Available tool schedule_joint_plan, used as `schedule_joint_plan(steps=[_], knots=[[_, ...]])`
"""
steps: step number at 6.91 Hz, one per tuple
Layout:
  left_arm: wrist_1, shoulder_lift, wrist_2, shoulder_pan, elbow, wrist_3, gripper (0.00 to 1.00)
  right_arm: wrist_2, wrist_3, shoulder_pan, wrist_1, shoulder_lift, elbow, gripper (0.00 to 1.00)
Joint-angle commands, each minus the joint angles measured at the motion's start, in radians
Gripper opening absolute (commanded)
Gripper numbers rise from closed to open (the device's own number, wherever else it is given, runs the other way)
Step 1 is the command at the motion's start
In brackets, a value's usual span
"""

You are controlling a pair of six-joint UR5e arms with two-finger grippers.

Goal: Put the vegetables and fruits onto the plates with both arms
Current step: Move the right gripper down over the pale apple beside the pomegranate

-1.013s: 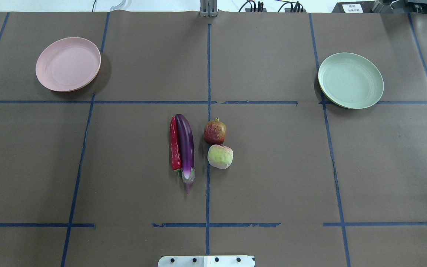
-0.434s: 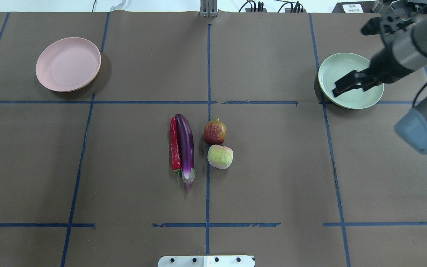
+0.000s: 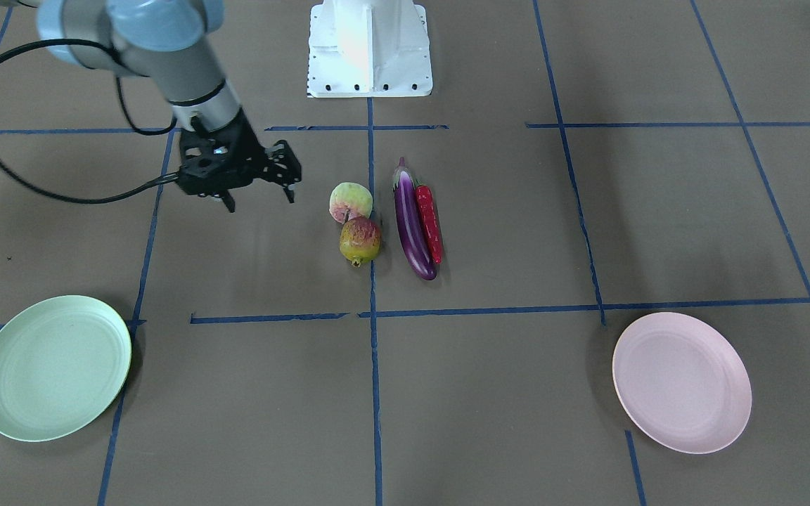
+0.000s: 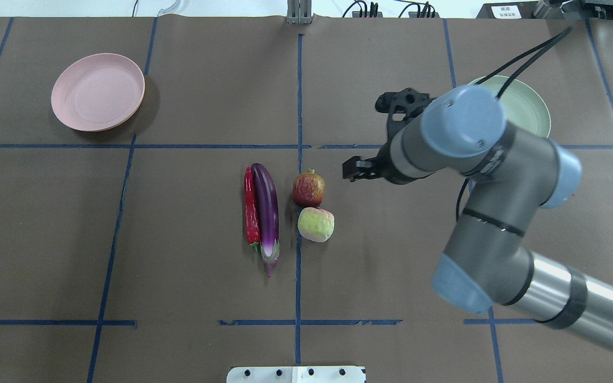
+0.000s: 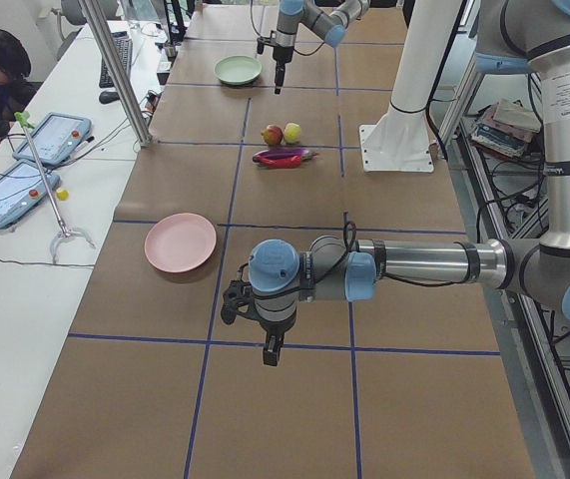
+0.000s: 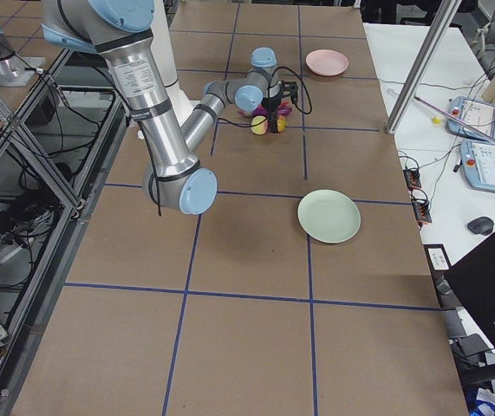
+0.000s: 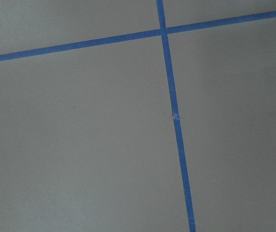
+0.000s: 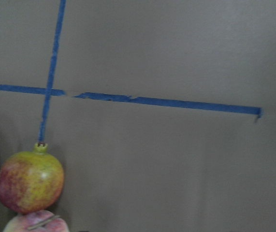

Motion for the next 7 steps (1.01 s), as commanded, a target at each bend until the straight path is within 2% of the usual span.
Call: schedule_joint_plan(steps=[1, 2, 7], knots=[[0.000, 0.001, -0.001, 0.000, 0.001, 0.000, 1.00, -0.145, 0.113, -0.116, -0.072, 0.172, -0.137, 1.00], [0.000, 0.001, -0.001, 0.000, 0.001, 0.000, 1.00, -0.193, 0.112, -0.145, -0.072, 0.185, -0.177, 1.00], [0.000, 0.001, -0.001, 0.000, 0.004, 0.000, 1.00, -0.227, 0.104, -0.190, -0.095, 0.208, -0.277, 1.00]])
